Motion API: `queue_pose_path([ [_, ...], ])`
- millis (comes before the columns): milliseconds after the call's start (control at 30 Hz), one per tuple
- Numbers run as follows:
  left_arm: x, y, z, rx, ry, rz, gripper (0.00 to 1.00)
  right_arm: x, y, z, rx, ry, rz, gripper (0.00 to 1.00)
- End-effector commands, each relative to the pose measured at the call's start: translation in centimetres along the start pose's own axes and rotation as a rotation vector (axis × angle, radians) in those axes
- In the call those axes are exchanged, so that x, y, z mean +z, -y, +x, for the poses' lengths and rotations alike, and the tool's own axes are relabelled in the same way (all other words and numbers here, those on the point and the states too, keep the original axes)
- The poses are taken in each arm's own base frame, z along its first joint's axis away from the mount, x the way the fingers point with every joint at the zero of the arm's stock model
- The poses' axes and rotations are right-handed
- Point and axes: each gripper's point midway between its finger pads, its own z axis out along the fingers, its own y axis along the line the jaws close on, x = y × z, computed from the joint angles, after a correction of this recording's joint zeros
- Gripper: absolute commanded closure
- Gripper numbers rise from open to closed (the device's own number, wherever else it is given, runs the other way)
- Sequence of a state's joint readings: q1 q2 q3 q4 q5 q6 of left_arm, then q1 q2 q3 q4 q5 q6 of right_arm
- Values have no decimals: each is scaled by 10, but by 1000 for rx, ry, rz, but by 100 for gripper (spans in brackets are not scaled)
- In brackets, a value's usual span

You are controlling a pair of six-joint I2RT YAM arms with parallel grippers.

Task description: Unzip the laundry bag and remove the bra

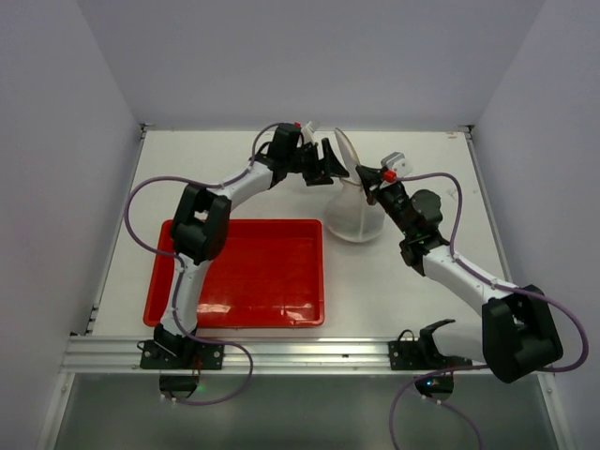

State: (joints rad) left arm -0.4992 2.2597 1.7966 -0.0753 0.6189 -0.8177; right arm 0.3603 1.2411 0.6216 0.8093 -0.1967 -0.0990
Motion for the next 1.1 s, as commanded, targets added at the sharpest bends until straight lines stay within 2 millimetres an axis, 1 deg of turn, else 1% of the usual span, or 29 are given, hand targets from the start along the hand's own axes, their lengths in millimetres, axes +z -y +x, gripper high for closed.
queue_pose_path([
  [0, -4, 12, -7, -21, 8, 89, 24, 3, -4, -24, 1, 94, -24, 100],
  [67, -6, 9, -12, -11, 26, 70, 24, 2, -3, -25, 1, 96, -22, 100],
  [167, -6, 11, -10, -12, 24, 79, 24, 2, -4, -27, 3, 99, -27, 100],
  [233, -4, 13, -8, -24, 16, 93, 25, 3, -4, -29, 5, 102, -30, 100],
  [333, -4, 15, -6, -33, 8, 115, 31, 4, -6, -29, 17, 102, -36, 100],
  [433, -3, 18, -4, -41, 8, 138, 47, 5, -8, -25, 27, 93, -50, 100],
  [467, -3, 20, -7, -34, 16, 150, 63, 5, -9, -24, 27, 93, -50, 100],
  [533, -6, 27, -9, -32, 24, 166, 78, 5, -8, -22, 28, 92, -44, 100],
  [567, -8, 29, -10, -21, 35, 180, 92, 4, -7, -21, 28, 90, -36, 100],
  [600, -9, 30, -10, -24, 41, 184, 99, 4, -3, -19, 26, 86, -12, 100],
  [633, -15, 38, -14, -14, 62, 195, 100, 2, 2, -19, 20, 87, 10, 100],
  [667, -17, 36, -11, -9, 77, 201, 100, 2, 5, -19, 20, 86, 31, 100],
  [700, -21, 38, -12, -19, 95, 205, 100, 0, 16, -18, 22, 85, 96, 100],
  [767, -31, 45, -10, -11, 151, 229, 100, -4, 31, -17, 44, 88, 189, 100],
  [800, -36, 49, -11, -35, 174, 244, 100, -10, 46, -16, 69, 91, 284, 100],
  [833, -42, 48, -6, -53, 196, 244, 100, -12, 53, -15, 80, 95, 323, 100],
  [867, -48, 60, -11, -30, 238, 289, 100, -16, 57, -16, 87, 102, 352, 100],
  [900, -51, 64, -11, -47, 255, 304, 100, -19, 58, -18, 124, 134, 371, 100],
  [933, -52, 67, -8, -52, 273, 307, 100, -23, 64, -18, 141, 148, 412, 100],
  [967, -54, 75, -8, -38, 291, 332, 100, -26, 67, -23, 153, 175, 431, 100],
  [1000, -54, 79, -8, -42, 297, 342, 100, -30, 69, -19, 183, 176, 452, 100],
  [1067, -53, 90, -2, -35, 301, 383, 100, -37, 78, -19, 218, 201, 516, 100],
])
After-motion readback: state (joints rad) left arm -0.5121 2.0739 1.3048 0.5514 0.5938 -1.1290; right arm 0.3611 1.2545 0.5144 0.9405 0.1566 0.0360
